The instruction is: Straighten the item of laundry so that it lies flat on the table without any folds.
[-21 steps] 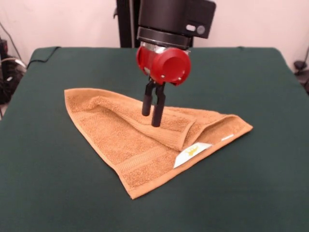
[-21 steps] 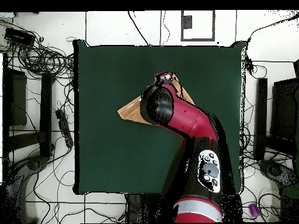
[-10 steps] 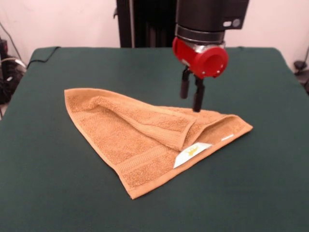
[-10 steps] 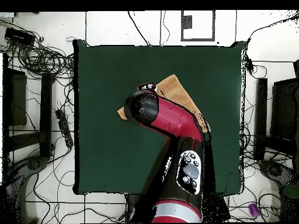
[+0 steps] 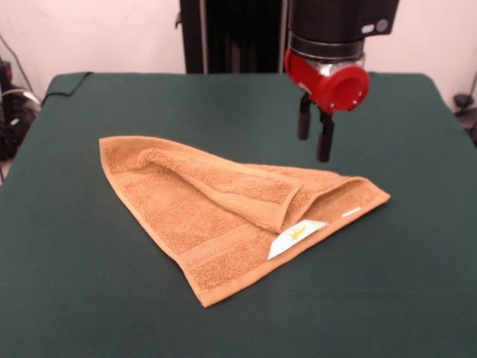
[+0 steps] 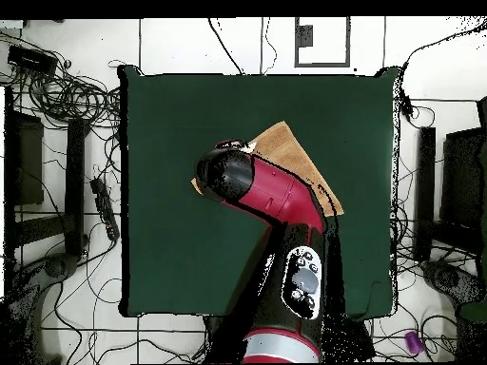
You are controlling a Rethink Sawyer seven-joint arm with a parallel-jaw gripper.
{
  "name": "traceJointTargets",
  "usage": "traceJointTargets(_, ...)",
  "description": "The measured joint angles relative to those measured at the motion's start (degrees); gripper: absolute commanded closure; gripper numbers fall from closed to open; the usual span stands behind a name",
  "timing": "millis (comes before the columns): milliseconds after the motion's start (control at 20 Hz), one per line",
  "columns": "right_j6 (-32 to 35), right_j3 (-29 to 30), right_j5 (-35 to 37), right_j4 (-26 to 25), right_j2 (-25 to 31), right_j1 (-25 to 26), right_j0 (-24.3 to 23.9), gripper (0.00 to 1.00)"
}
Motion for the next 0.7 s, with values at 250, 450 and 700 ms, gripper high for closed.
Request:
traceJointTargets(250,0.0,0.2,0.0,2.1,0.0,0.2,0.0,0.00)
traceJointTargets(450,0.4,0.3,-0.4,4.9,-1.5,1.0,0.7,0.00)
traceJointTargets(700,2.1,0.4,-0.9,7.1,-4.0,2.9,1.8,0.00)
